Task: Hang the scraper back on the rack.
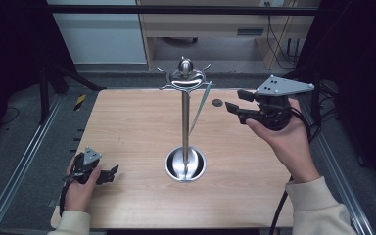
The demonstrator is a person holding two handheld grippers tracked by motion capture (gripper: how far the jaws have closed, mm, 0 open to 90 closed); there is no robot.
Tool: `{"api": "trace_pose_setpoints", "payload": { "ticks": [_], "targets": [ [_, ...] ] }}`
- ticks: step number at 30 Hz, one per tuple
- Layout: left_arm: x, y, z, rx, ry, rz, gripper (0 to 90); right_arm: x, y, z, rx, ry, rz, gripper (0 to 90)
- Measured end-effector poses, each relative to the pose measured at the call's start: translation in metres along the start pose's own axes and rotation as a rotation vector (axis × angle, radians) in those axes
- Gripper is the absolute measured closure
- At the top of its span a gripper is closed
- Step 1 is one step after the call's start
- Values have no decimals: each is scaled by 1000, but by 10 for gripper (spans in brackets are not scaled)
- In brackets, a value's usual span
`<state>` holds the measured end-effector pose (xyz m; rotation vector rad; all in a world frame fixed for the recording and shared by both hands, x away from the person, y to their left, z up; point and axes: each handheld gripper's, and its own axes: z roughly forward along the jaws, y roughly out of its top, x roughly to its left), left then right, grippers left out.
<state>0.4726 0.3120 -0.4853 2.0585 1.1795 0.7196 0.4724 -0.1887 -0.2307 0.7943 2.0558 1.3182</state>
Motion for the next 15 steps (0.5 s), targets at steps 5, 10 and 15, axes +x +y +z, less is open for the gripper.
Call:
{"api": "trace_pose_setpoints", "payload": {
  "ticks": [5, 10, 15],
  "targets": [
    [0, 0, 0, -1, 0, -1, 33, 2, -7, 4, 26, -95, 3, 205],
    [0, 0, 0, 3, -3, 2, 33, 0, -19, 7, 40, -145, 36, 123],
    [0, -1, 0, 4, -1, 2, 33, -1, -38, 6, 51, -149, 59, 97]
  ]
}}
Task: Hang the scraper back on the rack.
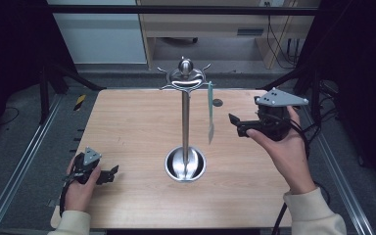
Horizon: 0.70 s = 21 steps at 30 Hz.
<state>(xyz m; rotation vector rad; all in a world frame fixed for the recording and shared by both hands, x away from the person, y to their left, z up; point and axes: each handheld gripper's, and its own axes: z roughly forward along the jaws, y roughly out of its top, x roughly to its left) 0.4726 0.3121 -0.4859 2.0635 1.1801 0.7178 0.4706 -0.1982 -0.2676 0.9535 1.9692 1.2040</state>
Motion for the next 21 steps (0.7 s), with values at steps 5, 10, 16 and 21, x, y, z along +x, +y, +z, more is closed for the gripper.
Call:
{"api": "trace_pose_setpoints", "payload": {
  "ticks": [5, 10, 16, 21],
  "targets": [
    [-2, 0, 1, 3, 0, 4, 33, 2, -15, -1, 7, 2, 4, 88],
    [-2, -1, 2, 10, -2, 7, 33, 5, -31, -3, 16, -3, 9, 77],
    [-2, -1, 2, 12, -3, 8, 33, 9, -52, -4, 39, -14, 19, 72],
    [-2, -2, 1, 10, -4, 0, 33, 11, -73, 1, 63, -16, 44, 81]
  ]
}}
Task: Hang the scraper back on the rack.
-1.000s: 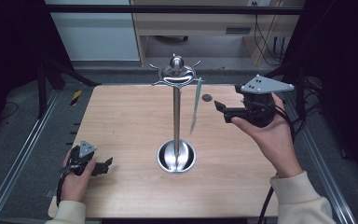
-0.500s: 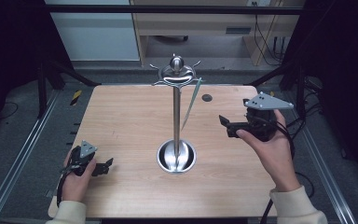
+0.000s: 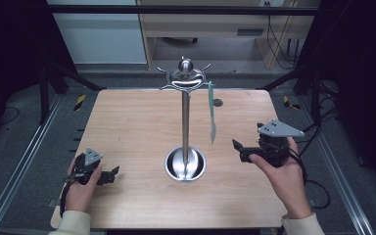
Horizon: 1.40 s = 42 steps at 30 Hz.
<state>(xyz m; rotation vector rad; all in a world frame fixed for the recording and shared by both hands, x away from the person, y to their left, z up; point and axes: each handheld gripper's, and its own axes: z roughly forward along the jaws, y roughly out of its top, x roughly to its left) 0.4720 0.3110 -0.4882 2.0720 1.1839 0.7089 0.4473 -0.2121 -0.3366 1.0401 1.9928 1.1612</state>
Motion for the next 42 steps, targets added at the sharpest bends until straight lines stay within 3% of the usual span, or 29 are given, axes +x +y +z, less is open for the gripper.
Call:
{"api": "trace_pose_setpoints", "payload": {
  "ticks": [8, 13, 24, 27, 36, 39, 42],
  "targets": [
    [0, -1, 1, -2, -2, -5, 33, -3, -33, 14, 52, -6, 42, 81],
    [-1, -1, 1, 0, -2, -1, 33, -10, -53, 25, 92, -18, 81, 92],
    [-1, 0, 2, 1, -9, 5, 33, -29, -92, 46, 149, 4, 155, 66],
    [-1, 0, 2, 1, -9, 5, 33, -33, -98, 48, 145, 19, 172, 64],
    [-1, 1, 2, -6, -13, 4, 33, -39, -122, 61, 149, -21, 176, 107],
    [-1, 2, 2, -10, -15, 2, 33, -41, -130, 60, 140, -31, 162, 109],
    [-1, 2, 3, -8, -17, 4, 33, -43, -136, 59, 147, -29, 180, 109]
  ]
}}
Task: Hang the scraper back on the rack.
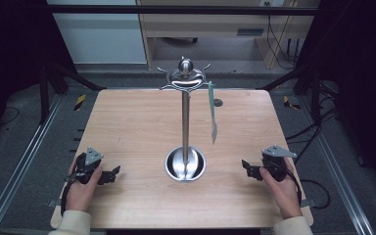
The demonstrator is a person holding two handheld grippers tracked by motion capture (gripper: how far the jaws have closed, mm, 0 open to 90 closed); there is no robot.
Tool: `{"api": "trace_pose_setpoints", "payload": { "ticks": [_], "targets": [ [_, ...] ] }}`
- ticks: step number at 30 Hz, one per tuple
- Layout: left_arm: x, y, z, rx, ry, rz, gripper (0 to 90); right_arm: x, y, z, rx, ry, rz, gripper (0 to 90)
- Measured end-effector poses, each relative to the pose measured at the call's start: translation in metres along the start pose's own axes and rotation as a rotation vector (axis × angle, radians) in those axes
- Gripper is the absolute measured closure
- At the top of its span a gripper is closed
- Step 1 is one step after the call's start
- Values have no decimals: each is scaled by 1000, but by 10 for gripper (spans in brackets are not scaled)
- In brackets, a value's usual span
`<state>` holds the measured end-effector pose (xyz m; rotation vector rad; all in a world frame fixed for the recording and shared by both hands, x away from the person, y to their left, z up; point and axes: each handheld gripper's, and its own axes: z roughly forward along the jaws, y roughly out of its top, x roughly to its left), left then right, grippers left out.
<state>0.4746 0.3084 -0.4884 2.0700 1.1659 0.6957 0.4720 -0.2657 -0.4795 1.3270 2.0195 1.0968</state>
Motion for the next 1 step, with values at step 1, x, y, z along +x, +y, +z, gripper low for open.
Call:
{"api": "trace_pose_setpoints", "payload": {
  "ticks": [1],
  "targets": [
    [0, 0, 0, 0, -1, -1, 33, -1, -2, 1, 1, -4, 5, 109]
  ]
}}
